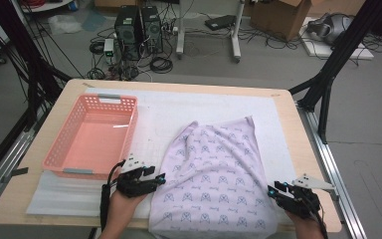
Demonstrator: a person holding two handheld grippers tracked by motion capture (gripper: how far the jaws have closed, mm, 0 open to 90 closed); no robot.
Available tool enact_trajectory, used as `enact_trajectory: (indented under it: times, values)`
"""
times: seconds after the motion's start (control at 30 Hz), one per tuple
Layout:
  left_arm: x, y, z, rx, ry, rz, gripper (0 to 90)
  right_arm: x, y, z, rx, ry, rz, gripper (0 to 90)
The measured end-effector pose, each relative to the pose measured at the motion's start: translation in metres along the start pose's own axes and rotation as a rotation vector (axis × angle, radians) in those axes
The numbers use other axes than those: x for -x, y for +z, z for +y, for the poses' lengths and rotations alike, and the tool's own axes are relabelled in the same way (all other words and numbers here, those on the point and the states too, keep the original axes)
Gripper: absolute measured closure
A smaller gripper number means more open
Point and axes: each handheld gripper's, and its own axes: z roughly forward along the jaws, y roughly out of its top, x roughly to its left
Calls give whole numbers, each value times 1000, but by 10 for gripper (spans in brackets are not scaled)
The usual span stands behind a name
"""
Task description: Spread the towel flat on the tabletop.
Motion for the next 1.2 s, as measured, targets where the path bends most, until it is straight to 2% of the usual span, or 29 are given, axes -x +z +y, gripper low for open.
enact_trajectory:
  times: [0.07, 0.1, 0.13, 0.17, 0.23, 0.27, 0.3, 0.37, 0.6, 0.67, 0.73, 0.77, 0.8, 0.87, 0.9, 1.0, 1.07, 1.13, 1.2]
  values:
    - [-1, 11, 5, -35, -17, -11, 494, 0, 9, 5, -3, -8, -2, 628]
    - [0, 17, 6, -61, -11, -19, 506, -1, 13, 7, -14, -11, -2, 631]
    - [2, 20, 6, -72, 3, -13, 527, -1, 18, 8, -29, -15, -3, 640]
    - [5, 20, 6, -67, 22, 17, 554, -1, 21, 9, -42, -19, -6, 654]
    - [6, 19, 6, -74, 41, 61, 685, -1, 22, 8, -37, -16, -14, 730]
    - [4, 18, 5, -80, 34, 51, 828, 0, 21, 8, -36, -13, 1, 845]
    - [3, 16, 4, -82, 12, 44, 870, 1, 21, 7, -35, -10, 27, 873]
    - [4, 11, 2, -81, 17, 56, 876, 0, 18, 6, -39, -24, 25, 880]
    - [0, -18, -21, -46, -13, 36, 876, 3, -2, -7, -53, -21, 36, 883]
    - [3, -24, -25, -53, -12, 21, 875, 1, -9, -11, -59, -27, 51, 884]
    - [8, -28, -27, -63, 8, 8, 870, -3, -14, -15, -71, -46, 58, 883]
    - [10, -29, -28, -60, 14, 3, 856, -4, -15, -16, -77, -49, 61, 883]
    - [11, -30, -28, -51, 16, -1, 788, -6, -16, -16, -82, -54, 64, 882]
    - [10, -28, -25, -22, 25, -14, 671, -8, -18, -16, -83, -62, 71, 842]
    - [9, -26, -22, -10, 25, -22, 603, -7, -18, -14, -75, -59, 59, 766]
    - [5, -16, -10, 12, 20, -34, 518, -4, -16, -9, -37, -35, 41, 707]
    - [0, -6, 0, 10, 9, -59, 528, -2, -13, -6, -26, -37, 38, 703]
    - [-3, 6, 11, 14, 16, -76, 525, -1, -9, -3, -21, -38, 36, 689]
    - [-3, 18, 21, 28, 35, -67, 509, 0, -6, 0, -20, -39, 38, 682]
